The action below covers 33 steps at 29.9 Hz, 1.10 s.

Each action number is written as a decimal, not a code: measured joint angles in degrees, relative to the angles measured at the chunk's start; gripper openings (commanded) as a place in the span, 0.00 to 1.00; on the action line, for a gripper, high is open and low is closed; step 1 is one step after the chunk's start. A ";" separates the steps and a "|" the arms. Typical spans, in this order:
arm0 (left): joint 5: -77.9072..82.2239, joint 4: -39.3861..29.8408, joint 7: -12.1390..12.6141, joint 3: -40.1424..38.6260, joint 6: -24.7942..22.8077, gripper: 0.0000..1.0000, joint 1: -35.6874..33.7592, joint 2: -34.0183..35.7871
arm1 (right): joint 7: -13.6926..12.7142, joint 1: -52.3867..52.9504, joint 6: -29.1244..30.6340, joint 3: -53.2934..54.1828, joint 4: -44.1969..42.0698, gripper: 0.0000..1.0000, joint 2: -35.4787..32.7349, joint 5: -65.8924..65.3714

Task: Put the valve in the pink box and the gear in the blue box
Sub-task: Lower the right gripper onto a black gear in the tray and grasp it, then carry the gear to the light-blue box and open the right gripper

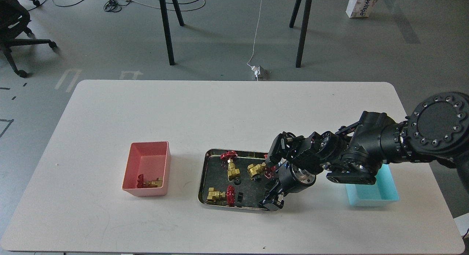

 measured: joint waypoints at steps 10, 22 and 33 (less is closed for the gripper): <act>-0.08 0.00 0.00 -0.09 0.00 0.99 0.00 0.13 | -0.77 -0.01 0.39 -0.02 -0.17 0.39 0.00 -0.08; -0.08 0.00 -0.02 -0.09 0.00 0.99 -0.11 0.13 | -0.79 -0.44 0.50 0.02 -0.12 0.09 -0.01 -0.08; -0.08 0.00 -0.02 -0.09 0.02 0.99 -0.01 0.06 | -0.93 4.95 0.55 2.15 0.58 0.08 0.00 5.98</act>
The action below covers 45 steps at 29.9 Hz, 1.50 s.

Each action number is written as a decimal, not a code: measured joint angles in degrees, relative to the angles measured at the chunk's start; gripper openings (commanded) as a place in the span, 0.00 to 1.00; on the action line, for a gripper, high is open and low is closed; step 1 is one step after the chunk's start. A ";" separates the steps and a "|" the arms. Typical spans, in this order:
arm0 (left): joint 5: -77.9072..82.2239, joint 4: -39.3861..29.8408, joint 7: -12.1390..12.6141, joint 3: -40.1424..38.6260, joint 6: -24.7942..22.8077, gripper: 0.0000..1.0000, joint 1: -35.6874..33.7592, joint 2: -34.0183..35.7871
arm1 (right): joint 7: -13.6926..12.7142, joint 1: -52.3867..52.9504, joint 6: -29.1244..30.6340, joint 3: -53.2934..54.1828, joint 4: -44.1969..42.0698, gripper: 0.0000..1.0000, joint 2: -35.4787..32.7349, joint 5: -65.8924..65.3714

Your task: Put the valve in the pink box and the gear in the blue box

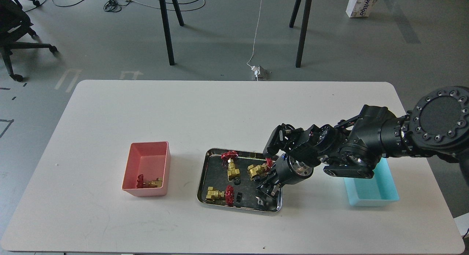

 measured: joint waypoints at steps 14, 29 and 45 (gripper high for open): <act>0.17 -0.62 0.00 0.18 0.05 0.99 1.11 -0.46 | -0.56 5.49 2.78 4.29 9.27 0.11 -23.83 7.30; 0.00 -0.55 -0.09 0.09 0.17 0.99 1.00 -0.62 | -0.39 -2.35 2.40 0.75 14.36 0.34 -48.44 4.60; 0.34 -0.74 -0.09 0.52 0.26 0.99 1.11 -0.77 | -6.43 -5.19 3.61 17.73 14.19 0.98 -48.61 16.36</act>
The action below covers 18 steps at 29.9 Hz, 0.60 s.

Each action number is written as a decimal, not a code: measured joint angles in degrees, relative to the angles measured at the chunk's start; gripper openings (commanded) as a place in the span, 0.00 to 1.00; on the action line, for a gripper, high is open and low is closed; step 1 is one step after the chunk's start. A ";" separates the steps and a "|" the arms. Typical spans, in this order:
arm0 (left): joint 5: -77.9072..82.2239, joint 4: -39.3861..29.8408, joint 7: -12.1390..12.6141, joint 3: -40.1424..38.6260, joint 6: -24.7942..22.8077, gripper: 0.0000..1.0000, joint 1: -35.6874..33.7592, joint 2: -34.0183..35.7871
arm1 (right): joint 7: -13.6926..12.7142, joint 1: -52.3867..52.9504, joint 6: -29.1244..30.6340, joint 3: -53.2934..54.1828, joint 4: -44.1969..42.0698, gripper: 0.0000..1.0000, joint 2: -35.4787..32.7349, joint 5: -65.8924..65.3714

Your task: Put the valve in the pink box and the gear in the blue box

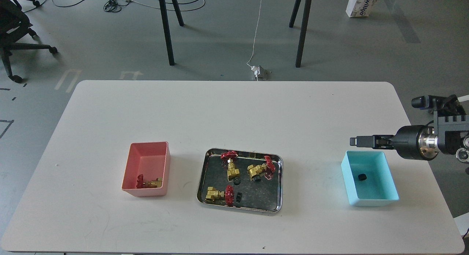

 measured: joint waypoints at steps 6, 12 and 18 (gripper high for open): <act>0.05 -0.31 0.14 5.50 -0.14 0.99 -0.52 -4.47 | -1.11 -0.81 0.57 25.23 -7.60 0.98 1.16 20.67; -0.20 -0.22 1.36 8.48 -0.19 0.99 -0.19 -12.44 | -5.46 -1.20 -6.57 40.43 -21.01 0.94 10.42 35.90; -0.55 -0.12 8.15 8.68 -2.24 0.99 4.34 -21.88 | -9.61 -0.68 -18.78 46.56 -34.47 0.98 24.92 41.42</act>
